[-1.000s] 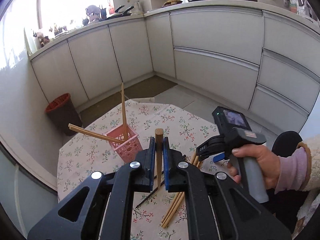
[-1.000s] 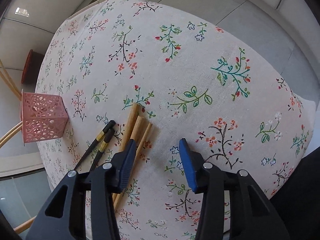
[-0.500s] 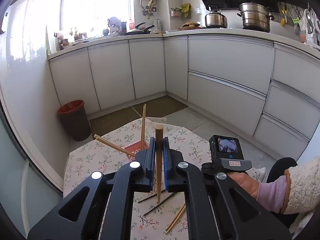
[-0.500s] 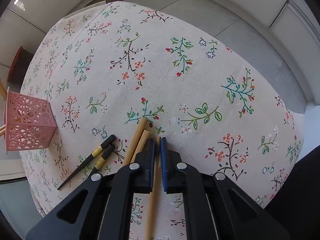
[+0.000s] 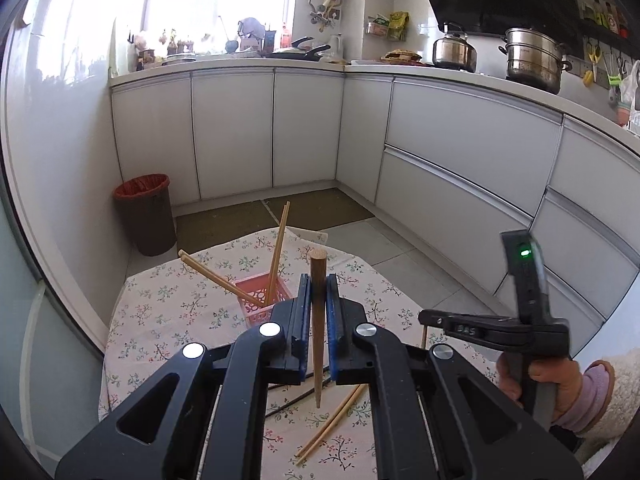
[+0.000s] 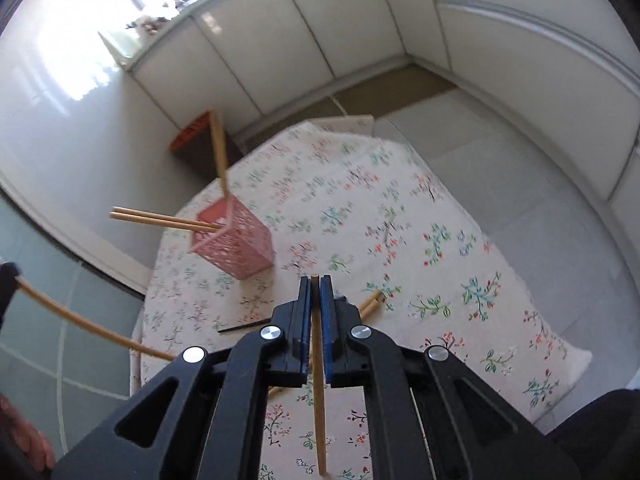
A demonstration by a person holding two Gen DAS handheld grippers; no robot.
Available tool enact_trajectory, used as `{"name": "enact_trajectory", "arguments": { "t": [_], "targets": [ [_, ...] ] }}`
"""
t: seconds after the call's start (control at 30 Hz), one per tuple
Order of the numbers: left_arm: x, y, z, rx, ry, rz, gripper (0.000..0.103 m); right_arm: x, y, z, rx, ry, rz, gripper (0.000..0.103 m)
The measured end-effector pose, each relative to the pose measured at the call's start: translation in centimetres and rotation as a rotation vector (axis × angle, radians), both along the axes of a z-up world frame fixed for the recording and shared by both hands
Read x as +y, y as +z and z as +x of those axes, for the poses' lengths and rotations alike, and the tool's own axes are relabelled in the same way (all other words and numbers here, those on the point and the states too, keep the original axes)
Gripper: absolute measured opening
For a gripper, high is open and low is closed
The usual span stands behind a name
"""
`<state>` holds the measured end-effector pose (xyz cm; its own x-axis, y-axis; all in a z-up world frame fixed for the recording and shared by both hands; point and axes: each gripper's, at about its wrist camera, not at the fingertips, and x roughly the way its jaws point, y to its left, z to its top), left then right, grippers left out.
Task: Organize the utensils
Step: 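Carry both held chopsticks upright over the pink holder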
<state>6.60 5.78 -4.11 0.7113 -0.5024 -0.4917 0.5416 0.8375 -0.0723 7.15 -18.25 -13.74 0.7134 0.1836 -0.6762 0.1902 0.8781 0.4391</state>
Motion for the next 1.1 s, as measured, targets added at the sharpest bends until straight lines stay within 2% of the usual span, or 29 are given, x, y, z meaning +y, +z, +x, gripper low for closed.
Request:
{"name": "enact_trajectory", "arguments": {
  "t": [0.1, 0.2, 0.37, 0.6, 0.8, 1.1],
  "targets": [
    [0.0, 0.0, -0.4, 0.01, 0.028, -0.022, 0.006, 0.7, 3.9, -1.7, -0.139, 0.045, -0.056, 0.005],
    [0.0, 0.5, -0.6, 0.005, 0.053, -0.033, 0.006, 0.5, 7.2, -2.8, -0.227, 0.061, -0.065, 0.005],
    [0.0, 2.2, 0.2, 0.001, 0.108, -0.049, 0.006, -0.5, 11.5, -2.2, -0.303, 0.054, -0.037, 0.005],
    [-0.1, 7.0, 2.6, -0.116, 0.179, -0.081, 0.006, -1.9, 15.6, 1.0, -0.381, 0.031, -0.013, 0.005],
    [0.1, 7.9, 6.8, -0.142, 0.256, -0.135, 0.006, -1.4, 17.0, 4.2, -0.417, 0.034, -0.031, 0.005],
    [-0.6, 3.7, 12.3, -0.09, 0.31, -0.116, 0.006, 1.8, 15.0, 9.7, -0.406, 0.103, -0.105, 0.005]
  ]
}}
